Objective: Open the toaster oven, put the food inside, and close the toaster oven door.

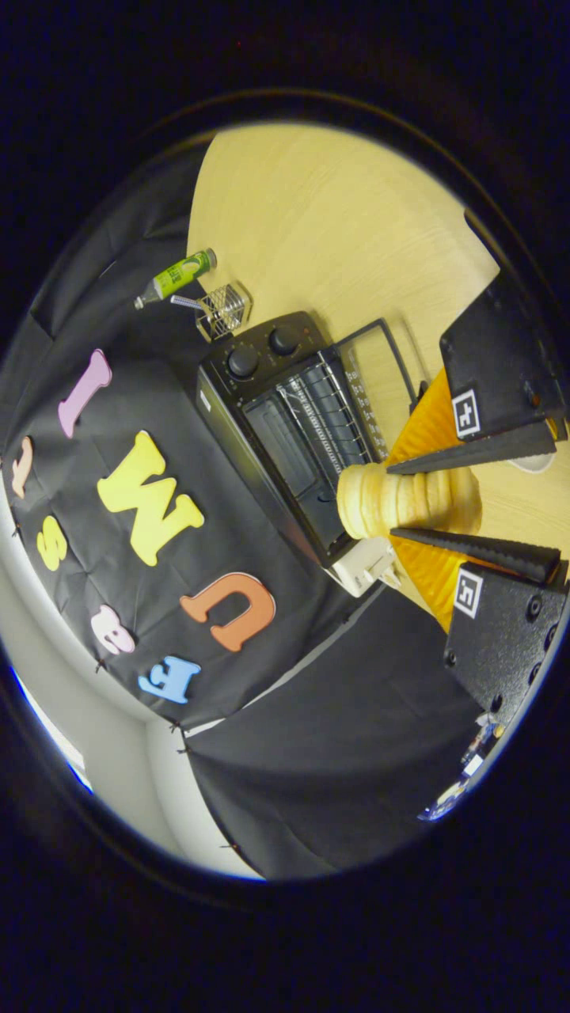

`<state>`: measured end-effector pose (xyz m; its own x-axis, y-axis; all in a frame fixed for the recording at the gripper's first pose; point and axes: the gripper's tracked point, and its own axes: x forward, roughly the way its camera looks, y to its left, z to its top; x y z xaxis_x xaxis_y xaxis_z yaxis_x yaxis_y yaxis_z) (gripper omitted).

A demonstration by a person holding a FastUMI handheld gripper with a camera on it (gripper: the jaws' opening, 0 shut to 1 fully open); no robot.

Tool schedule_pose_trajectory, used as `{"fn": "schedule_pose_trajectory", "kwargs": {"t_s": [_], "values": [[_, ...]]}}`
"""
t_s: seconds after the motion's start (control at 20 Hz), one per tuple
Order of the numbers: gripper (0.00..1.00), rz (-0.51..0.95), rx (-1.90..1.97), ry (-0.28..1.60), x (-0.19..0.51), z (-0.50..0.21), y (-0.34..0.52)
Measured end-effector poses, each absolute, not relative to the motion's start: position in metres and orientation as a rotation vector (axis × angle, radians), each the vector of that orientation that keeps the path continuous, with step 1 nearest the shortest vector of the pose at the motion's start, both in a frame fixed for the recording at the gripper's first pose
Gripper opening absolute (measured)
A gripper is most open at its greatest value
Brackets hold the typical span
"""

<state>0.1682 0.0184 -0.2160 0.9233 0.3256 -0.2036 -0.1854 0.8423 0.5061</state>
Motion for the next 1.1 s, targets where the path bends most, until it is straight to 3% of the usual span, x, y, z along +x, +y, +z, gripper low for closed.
{"fn": "schedule_pose_trajectory", "kwargs": {"t_s": [0.55, 0.75, 1.1], "values": [[0.47, 0.315, 0.689, 0.331, 0.264, -0.265, 0.029], [0.47, 0.308, 0.715, 0.308, 0.296, -0.248, 0.029], [0.47, 0.216, 0.549, 0.315, 0.365, -0.243, 0.005]]}}
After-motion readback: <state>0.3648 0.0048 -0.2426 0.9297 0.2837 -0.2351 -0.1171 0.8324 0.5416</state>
